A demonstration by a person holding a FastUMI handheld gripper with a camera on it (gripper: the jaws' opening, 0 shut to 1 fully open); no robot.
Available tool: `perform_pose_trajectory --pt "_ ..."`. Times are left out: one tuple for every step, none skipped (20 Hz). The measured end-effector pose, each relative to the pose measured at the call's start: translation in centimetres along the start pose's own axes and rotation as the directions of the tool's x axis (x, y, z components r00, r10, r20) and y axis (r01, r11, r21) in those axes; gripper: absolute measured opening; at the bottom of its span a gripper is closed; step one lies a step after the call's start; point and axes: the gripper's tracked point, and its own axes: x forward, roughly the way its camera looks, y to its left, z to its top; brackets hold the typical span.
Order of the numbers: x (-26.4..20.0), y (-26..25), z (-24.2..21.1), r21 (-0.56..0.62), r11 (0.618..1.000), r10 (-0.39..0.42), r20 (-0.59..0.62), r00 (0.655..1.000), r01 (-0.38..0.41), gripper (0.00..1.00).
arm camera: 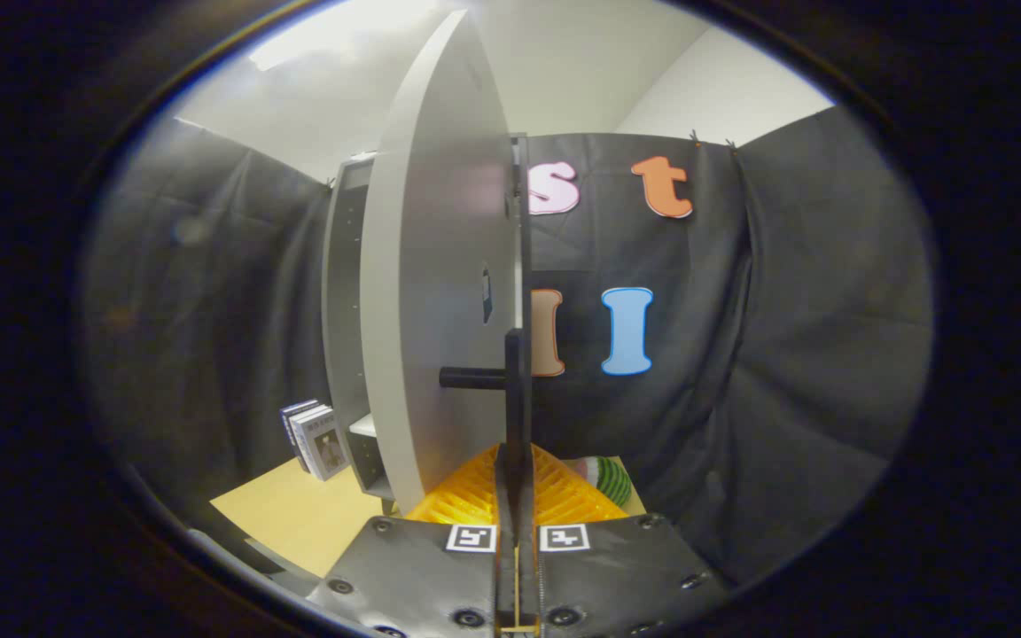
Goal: Open the shoe cabinet door, grab the shoes and put them into the shoe cabinet, then close the shoe cabinet door.
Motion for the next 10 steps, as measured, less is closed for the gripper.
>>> perform_pose_trajectory --pt "-0.07 -0.67 0.08 0.008 1.0 -0.003 -0.002 1.0 0.003 0.04" --pt "0.18 -0.95 0.05 0.017 1.0 0.011 -0.003 1.0 -0.011 0.02" --pt "0.31 -0.52 0.01 0.025 0.999 0.029 0.003 1.0 -0.029 0.03" --pt "0.24 -0.24 -0.06 0.026 0.999 0.046 0.001 0.999 -0.046 0.03" --pt "0.18 -0.24 0.0 0.02 0.999 0.05 0.005 0.999 -0.05 0.03" --pt "0.25 -0.49 0.03 0.012 0.999 0.051 0.003 0.999 -0.051 0.03" --pt "0.24 -0.63 0.06 0.006 0.999 0.047 0.003 0.999 -0.047 0.03" --pt "0.24 -0.78 0.12 0.006 0.999 0.041 0.005 0.999 -0.041 0.03" --pt "0.14 -0.81 0.18 0.015 0.999 0.036 0.005 0.999 -0.036 0.03" --pt "0.03 -0.73 0.15 0.024 0.999 0.031 0.006 0.999 -0.032 0.03"
